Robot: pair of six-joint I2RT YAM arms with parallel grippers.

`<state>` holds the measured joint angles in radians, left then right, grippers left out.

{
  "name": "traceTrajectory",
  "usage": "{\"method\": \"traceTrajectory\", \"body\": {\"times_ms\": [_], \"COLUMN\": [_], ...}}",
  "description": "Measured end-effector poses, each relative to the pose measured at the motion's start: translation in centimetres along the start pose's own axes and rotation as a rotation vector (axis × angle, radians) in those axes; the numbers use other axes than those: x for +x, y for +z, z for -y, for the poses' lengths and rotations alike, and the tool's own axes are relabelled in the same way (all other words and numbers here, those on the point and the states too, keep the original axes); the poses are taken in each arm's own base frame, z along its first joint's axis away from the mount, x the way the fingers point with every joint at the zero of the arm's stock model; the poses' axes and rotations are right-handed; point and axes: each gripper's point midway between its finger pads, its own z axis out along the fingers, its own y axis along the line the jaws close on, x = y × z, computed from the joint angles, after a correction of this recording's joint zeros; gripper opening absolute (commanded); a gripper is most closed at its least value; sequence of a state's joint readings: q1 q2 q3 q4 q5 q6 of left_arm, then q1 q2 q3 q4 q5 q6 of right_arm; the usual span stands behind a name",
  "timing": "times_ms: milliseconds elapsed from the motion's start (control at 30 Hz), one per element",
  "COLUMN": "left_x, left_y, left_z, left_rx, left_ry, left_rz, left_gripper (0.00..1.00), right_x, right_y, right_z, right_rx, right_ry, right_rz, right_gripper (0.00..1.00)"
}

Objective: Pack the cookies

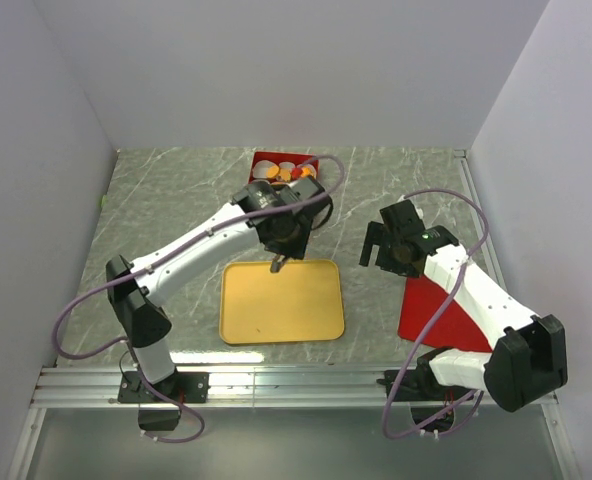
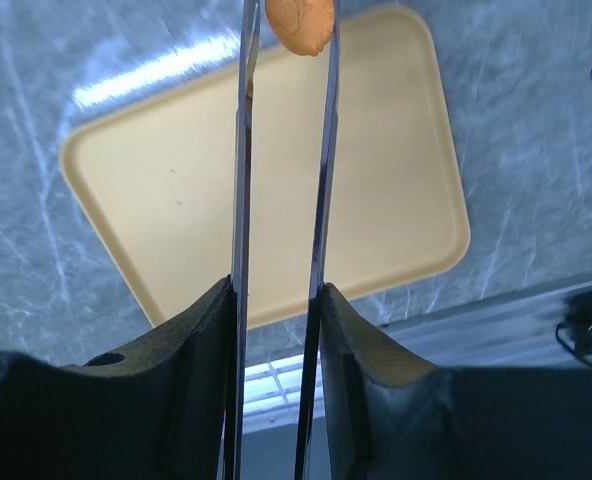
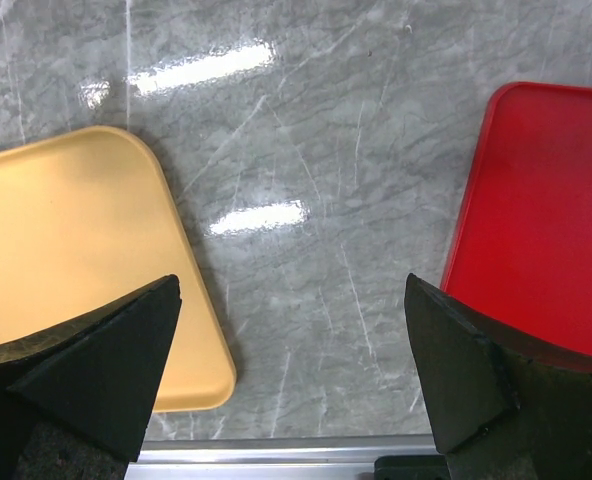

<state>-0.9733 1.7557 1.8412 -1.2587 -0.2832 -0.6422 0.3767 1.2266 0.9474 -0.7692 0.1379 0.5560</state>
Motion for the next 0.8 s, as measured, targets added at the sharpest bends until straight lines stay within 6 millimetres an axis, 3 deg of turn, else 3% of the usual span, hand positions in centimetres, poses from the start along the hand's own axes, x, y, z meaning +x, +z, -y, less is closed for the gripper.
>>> {"method": "traceTrajectory", "body": {"times_ms": [167, 300, 533, 800], "left_x": [-3.3, -5.9, -9.1, -9.7], "left_y": [-0.6, 0.1, 4.1, 8.2], "left_z": [-2.4, -3.7, -4.4, -5.0], "left_rx": [-0.025, -0.043, -0.053, -0.056], "left_ry": [-0.066, -0.093, -0.11, -0.136], "left_rz": [0.061, 0.09, 0.085, 0.032], "left_gripper": [0.39, 0.39, 0.38, 0.38], "right_x": [0.3, 0.4, 0.6, 0.1], "right_y": [0.5, 0.6, 0.9, 1.0], "right_z": [-0.2, -0.4, -0.3, -0.2], "right_rx": [-0.001, -0.009, -0.004, 0.001], "right_ry": [-0.003, -0.003, -0.012, -0.017], "right_rz": [-0.022, -0.031, -0.042, -0.041], "right_gripper": [1.0, 1.0, 1.0, 1.0]}}
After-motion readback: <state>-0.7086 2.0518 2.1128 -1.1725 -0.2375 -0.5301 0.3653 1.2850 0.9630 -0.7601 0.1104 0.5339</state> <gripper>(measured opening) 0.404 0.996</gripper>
